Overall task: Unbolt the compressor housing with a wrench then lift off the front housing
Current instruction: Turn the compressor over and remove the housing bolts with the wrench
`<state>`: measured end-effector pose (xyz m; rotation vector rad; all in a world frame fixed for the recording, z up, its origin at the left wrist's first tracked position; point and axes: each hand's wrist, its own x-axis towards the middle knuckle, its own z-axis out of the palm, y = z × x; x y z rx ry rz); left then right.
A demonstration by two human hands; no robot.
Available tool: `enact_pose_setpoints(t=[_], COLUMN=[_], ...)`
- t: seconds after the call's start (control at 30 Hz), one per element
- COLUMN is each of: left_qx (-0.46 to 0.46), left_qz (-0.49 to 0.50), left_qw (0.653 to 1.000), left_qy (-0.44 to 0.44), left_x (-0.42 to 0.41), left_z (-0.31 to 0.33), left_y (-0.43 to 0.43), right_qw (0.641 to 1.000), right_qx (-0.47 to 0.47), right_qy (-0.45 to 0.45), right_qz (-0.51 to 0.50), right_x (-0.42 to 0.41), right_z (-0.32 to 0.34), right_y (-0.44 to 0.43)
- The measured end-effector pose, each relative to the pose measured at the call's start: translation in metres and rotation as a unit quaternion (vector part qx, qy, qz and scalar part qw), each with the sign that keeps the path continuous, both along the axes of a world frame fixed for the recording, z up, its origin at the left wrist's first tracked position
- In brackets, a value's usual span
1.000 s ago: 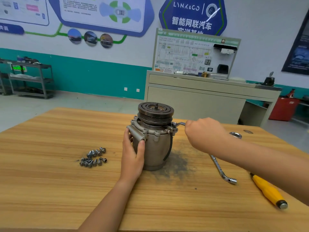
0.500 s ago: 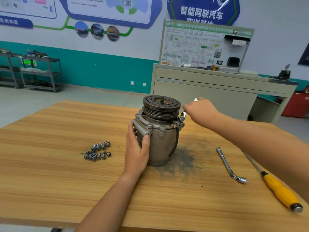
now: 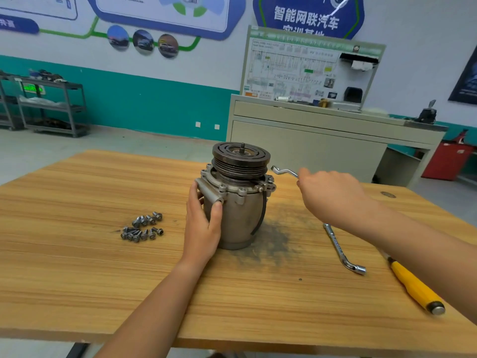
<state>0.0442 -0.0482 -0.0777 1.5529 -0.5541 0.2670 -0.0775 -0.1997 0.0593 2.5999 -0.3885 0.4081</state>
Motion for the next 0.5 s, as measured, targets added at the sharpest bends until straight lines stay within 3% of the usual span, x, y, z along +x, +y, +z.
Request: enact_pose_setpoints(t=[0.5], left_qx=[-0.006], left_qz=[-0.01], left_qw=[1.0], left_qy=[0.009], left_x=[-0.002], left_z=[0.001], left_y=[0.002], right_qw=[0.977], right_qx=[-0.139], right_qy=[0.159], right_qz=[-0.036], right_x=[0.01], right_z=[0.012], right_y=[0.022])
